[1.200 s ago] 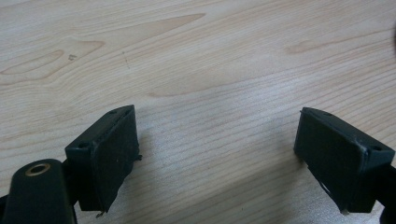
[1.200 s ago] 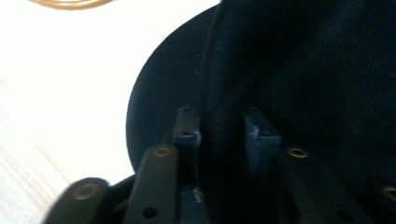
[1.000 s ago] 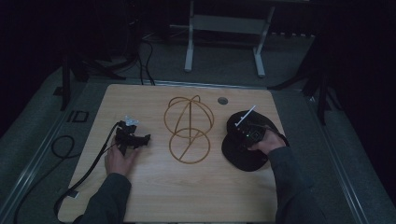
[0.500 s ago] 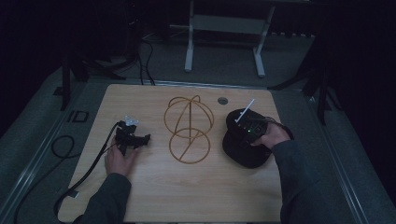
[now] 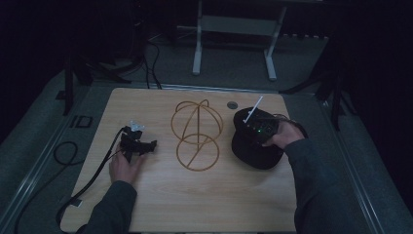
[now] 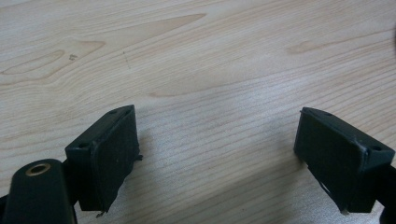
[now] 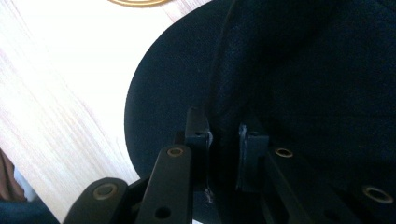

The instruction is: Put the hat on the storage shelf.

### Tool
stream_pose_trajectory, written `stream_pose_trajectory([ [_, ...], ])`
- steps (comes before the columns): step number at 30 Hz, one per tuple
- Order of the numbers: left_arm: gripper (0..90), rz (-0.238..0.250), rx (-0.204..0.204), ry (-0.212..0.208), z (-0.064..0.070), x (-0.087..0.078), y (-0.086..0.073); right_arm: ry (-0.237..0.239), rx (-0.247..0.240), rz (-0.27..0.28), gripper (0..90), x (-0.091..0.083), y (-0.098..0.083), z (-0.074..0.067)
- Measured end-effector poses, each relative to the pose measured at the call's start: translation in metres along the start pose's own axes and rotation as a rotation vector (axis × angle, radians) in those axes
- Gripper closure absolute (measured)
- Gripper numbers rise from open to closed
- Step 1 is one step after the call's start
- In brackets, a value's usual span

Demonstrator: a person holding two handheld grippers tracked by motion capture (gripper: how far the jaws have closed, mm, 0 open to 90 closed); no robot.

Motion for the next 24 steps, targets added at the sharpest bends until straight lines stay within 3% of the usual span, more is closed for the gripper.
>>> stream_pose_trajectory([
  [12,13.4,-0.003,0.001,0.0,0.0,0.0,0.0,-0.029,-0.032,0.002,78.7,-0.024,0.008,0.001],
  [24,13.4,-0.002,0.0,0.0,0.0,0.0,0.0,-0.022,-0.075,-0.02,78.6,-0.038,0.02,-0.001],
])
Point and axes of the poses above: each handheld gripper's, and its own axes: x roughly forward along the jaws, y roughly out of its top, z roughly to its right, the point moved 1 cm from there along x, roughly forward along the jaws, and after that the axes turned 1 degree about -y, right-handed, at the moved point
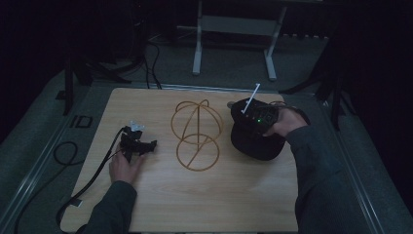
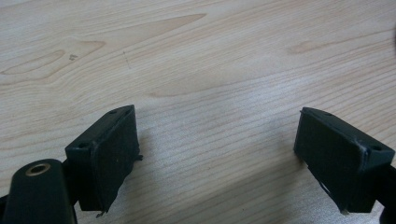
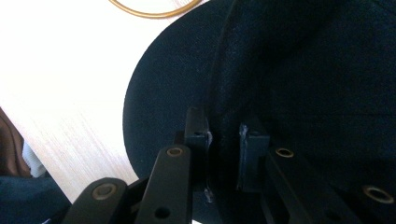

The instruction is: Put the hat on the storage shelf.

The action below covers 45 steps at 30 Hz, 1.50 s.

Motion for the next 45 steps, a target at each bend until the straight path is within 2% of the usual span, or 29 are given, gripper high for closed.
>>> stream_pose_trajectory([
  [4,13.4,-0.002,0.002,0.0,0.0,0.0,0.0,0.004,-0.006,0.011,78.5,-0.004,0.002,0.001],
  [16,13.4,-0.002,0.002,0.0,0.0,0.0,0.0,0.004,-0.045,-0.007,78.4,-0.02,0.01,-0.002],
  [25,13.4,-0.002,0.002,0.0,0.0,0.0,0.0,-0.003,-0.089,0.03,78.3,-0.034,0.014,-0.006],
  [41,13.4,-0.002,0.002,0.0,0.0,0.0,0.0,0.001,-0.175,0.059,78.3,-0.056,0.014,-0.015],
  [45,13.4,-0.002,0.002,0.0,0.0,0.0,0.0,-0.004,-0.182,0.075,78.3,-0.061,0.013,-0.016],
])
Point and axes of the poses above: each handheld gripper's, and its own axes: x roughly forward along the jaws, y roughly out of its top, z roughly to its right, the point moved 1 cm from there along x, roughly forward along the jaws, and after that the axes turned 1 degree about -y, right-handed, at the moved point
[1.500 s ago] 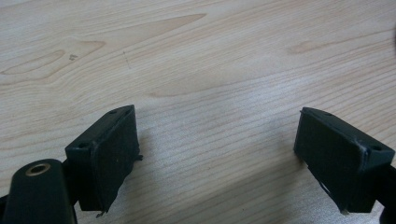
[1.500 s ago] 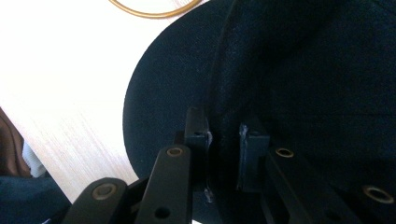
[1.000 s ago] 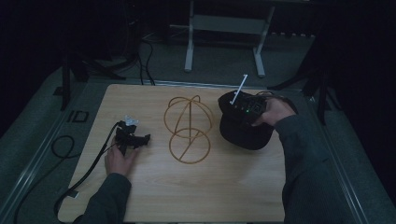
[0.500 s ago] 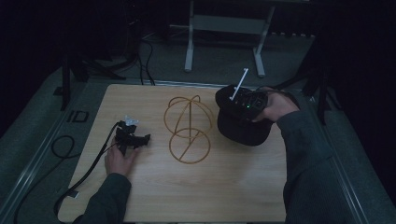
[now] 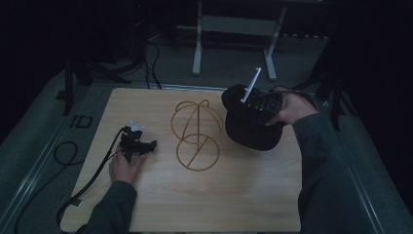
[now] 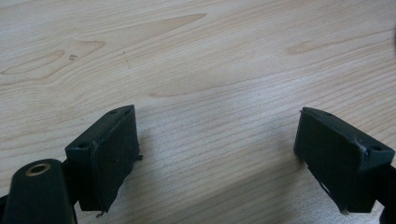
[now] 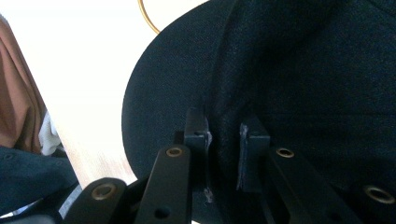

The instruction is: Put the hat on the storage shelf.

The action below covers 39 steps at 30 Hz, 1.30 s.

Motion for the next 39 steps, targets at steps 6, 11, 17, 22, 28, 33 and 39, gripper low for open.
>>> stream_pose_trajectory([
  [6,13.4,0.0,-0.001,0.0,0.0,0.0,0.0,0.003,-0.007,0.016,78.2,-0.007,-0.003,-0.002],
  [11,13.4,0.0,-0.001,0.0,0.0,0.0,0.0,-0.001,-0.02,0.02,78.0,-0.013,-0.004,-0.004],
  [17,13.4,0.0,-0.001,0.0,0.0,0.0,0.0,0.001,-0.037,0.025,78.0,-0.019,-0.003,-0.008],
  [22,13.4,-0.001,-0.001,0.0,0.0,0.0,0.0,0.006,-0.045,0.033,78.0,-0.021,-0.002,-0.01],
  [28,13.4,0.001,-0.001,0.001,0.0,0.0,0.0,0.01,-0.066,0.039,78.0,-0.025,0.001,-0.013],
  [33,13.4,0.001,-0.001,0.0,0.0,0.0,0.0,0.006,-0.08,0.051,78.0,-0.029,0.003,-0.016],
  [39,13.4,0.001,-0.001,0.001,0.0,0.0,0.0,0.006,-0.095,0.059,78.0,-0.034,0.004,-0.019],
])
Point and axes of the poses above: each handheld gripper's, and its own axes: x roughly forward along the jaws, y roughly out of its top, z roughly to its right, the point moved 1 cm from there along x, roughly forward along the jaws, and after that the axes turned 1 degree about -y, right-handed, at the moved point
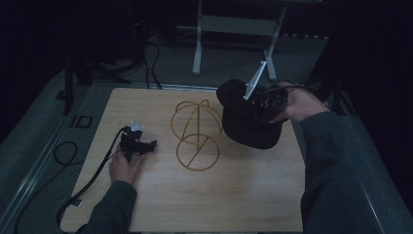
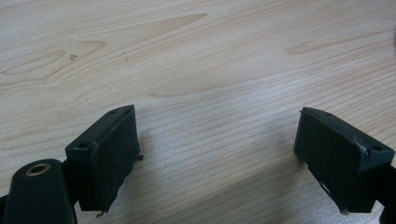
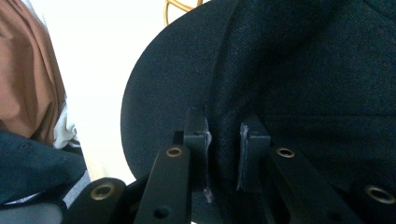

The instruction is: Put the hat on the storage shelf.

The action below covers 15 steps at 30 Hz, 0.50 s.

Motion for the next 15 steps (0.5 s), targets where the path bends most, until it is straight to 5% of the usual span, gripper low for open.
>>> stream_pose_trajectory([
  [15,13.4,0.0,0.0,0.0,0.0,0.0,0.0,0.0,-0.04,0.012,78.0,-0.012,0.005,-0.009],
])
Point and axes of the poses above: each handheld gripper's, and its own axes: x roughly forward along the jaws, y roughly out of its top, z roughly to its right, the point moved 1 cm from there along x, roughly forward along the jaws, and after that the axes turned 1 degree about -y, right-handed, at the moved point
